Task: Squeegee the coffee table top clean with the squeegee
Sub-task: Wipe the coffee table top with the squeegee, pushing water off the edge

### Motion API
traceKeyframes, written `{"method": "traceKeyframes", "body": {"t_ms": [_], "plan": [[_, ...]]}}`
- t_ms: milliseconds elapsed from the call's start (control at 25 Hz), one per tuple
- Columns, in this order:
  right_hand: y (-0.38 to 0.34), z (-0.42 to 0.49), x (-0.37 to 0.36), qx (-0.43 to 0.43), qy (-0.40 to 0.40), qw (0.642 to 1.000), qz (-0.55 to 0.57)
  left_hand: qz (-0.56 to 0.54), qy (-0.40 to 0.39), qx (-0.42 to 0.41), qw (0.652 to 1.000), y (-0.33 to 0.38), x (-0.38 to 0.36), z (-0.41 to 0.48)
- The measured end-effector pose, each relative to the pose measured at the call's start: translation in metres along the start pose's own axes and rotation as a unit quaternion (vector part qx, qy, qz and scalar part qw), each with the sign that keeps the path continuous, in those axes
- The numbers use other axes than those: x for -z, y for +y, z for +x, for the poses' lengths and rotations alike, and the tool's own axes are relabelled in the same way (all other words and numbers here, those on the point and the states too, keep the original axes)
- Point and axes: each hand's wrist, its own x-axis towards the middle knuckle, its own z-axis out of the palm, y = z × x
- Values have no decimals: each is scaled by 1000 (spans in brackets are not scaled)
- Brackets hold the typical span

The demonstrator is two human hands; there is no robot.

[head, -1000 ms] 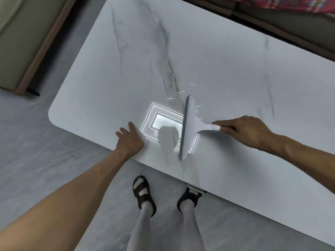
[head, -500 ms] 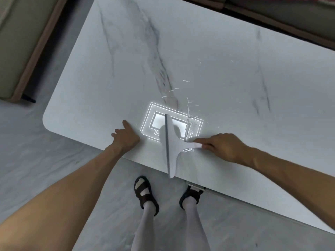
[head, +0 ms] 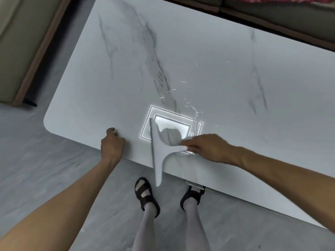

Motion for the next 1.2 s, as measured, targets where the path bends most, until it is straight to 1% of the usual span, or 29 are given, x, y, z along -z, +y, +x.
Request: {"method": "traceKeyframes", "body": {"t_ms": [40, 120, 200, 280, 360, 440, 520, 600, 680, 760, 800, 880, 960, 1040, 1120, 1200], "plan": [[-23, 22, -11, 26, -12, 1000, -2, -13, 19, -2, 1000, -9, 6, 1], [-61, 64, -25, 57, -19, 998, 7, 22, 57, -25, 998, -27, 17, 7], [-85, 94, -31, 61, -3, 998, 8, 48, 80, -29, 995, -40, 25, 14], [-88, 109, -30, 50, 13, 999, -3, 48, 79, -27, 995, -43, 24, 16], [-74, 103, -23, 38, 23, 999, -7, 45, 61, -36, 996, -38, 16, 13], [-47, 80, -12, 25, 45, 999, -9, 68, 26, -57, 996, -30, 5, 7], [-11, 45, 1, -20, 61, 998, -6, 119, -16, -103, 987, -20, -7, -1], [29, 7, 13, -85, 66, 994, -27, 171, -46, -154, 972, -8, -19, -13], [62, -30, 24, -139, 72, 986, -53, 196, -42, -192, 961, 3, -34, -25], [76, -56, 31, -165, 103, 979, -53, 210, -35, -214, 953, 14, -45, -35], [76, -62, 29, -162, 114, 979, -43, 207, -37, -215, 954, 19, -49, -39], [60, -61, 15, -121, 106, 987, -17, 187, -42, -197, 961, 26, -54, -46], [32, -46, -13, -65, 60, 996, 3, 160, -40, -173, 971, 29, -58, -54], [12, -29, -41, -28, 17, 999, 10, 147, -42, -149, 977, 30, -63, -61], [15, -23, -52, -22, 15, 1000, 3, 160, -58, -138, 976, 31, -68, -63], [42, -33, -46, -43, 32, 999, -7, 204, -78, -136, 966, 34, -75, -65]]}}
